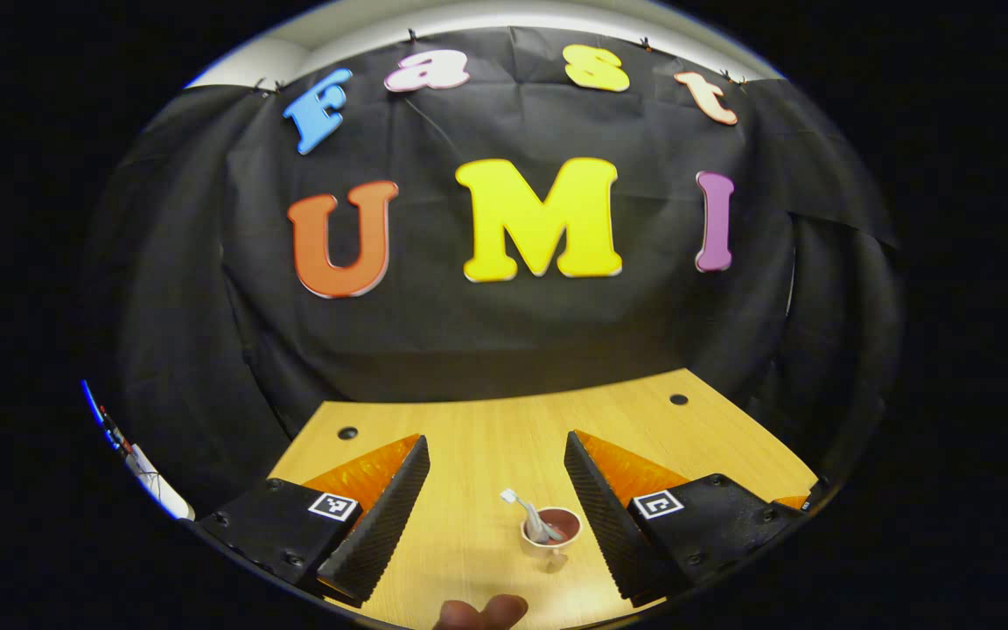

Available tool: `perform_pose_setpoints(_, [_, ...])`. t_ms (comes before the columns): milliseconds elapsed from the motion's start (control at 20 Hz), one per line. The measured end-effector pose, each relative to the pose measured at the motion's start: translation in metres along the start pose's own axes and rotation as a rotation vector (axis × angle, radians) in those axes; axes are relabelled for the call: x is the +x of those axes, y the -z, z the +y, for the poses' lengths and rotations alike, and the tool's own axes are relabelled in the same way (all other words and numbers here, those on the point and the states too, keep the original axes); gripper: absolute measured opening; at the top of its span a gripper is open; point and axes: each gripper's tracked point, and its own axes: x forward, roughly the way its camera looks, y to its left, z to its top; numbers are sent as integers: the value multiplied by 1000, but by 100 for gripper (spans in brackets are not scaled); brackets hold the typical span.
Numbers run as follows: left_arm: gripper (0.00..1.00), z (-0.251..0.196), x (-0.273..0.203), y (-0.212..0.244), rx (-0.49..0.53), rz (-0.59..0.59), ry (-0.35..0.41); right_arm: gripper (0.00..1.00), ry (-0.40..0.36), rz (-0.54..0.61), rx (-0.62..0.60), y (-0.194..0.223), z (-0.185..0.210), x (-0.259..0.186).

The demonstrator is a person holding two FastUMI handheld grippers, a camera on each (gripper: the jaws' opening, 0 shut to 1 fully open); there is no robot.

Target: Put the toothbrush and toothpaste on the desktop into the cup, then pick up the cup and place it on the coaster on the desktop.

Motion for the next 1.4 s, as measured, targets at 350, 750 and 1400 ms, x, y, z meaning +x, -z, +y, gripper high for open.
perform_pose_setpoints(350, [100, -43, 8, 147, -56, 713, 61, 97, 51, -38, 65, -4, -23, -47])
perform_pose_setpoints(750, [100, -75, 9, 197, -128, 884, 86, 95, 25, -23, 132, -2, -25, -52])
perform_pose_setpoints(1400, [78, -119, 26, 185, -85, 1043, 52, 96, -2, 41, 162, 31, -17, -41])
